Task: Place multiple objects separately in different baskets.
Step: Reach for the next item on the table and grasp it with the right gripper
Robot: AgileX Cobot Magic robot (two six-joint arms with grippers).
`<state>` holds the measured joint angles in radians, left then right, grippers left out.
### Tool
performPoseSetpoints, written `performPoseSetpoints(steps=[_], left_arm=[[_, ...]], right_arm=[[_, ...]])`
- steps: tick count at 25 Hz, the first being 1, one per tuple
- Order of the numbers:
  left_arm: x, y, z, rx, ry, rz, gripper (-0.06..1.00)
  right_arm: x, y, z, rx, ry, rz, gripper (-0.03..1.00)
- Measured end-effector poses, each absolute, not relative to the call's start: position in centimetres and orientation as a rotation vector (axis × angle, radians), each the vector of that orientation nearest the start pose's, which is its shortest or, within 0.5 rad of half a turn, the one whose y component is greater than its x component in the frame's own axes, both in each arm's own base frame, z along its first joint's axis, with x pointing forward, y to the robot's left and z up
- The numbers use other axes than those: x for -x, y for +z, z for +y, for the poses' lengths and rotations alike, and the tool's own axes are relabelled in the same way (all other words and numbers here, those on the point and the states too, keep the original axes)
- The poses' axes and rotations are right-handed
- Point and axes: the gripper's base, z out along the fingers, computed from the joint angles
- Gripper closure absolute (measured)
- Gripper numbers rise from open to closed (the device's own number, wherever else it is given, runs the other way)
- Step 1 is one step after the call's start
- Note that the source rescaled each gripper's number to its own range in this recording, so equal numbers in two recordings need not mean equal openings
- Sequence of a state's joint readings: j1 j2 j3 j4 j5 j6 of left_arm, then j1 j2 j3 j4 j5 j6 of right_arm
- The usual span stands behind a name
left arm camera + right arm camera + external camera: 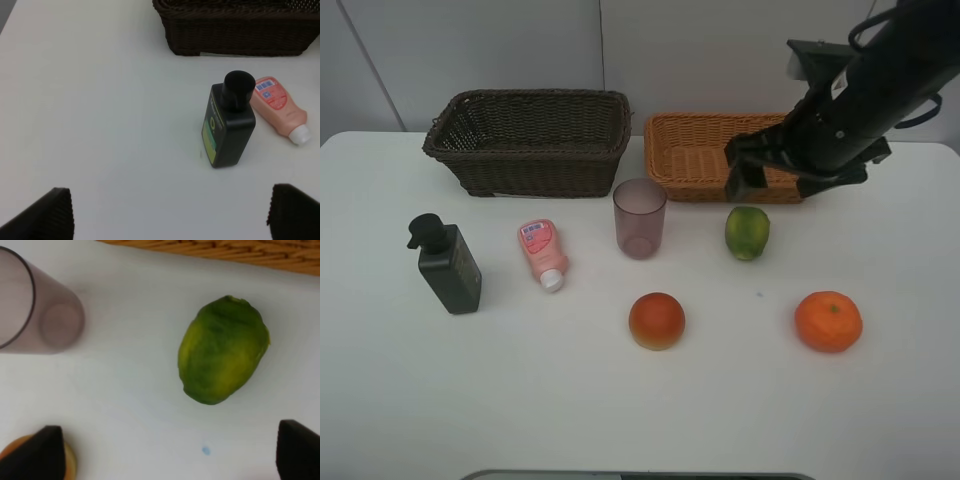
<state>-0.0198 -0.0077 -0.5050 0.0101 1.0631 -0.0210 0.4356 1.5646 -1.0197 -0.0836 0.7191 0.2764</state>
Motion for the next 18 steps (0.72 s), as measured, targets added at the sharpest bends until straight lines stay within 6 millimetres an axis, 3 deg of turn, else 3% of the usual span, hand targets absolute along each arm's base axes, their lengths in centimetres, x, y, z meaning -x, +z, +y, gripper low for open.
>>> performPoseSetpoints(steps=[6,18], left_arm=[[0.7,27.8,0.1,0.002,-0.014,2.034,-0.06],[0.7,27.8,0.1,0.002,-0.014,2.034,-0.06]], right_arm=[[-29.1,21.4,12.1,0.18,-0.017,2.767,0.02],[-31.3,17.6,13.3,0.142,0.011,2.718,0.01]])
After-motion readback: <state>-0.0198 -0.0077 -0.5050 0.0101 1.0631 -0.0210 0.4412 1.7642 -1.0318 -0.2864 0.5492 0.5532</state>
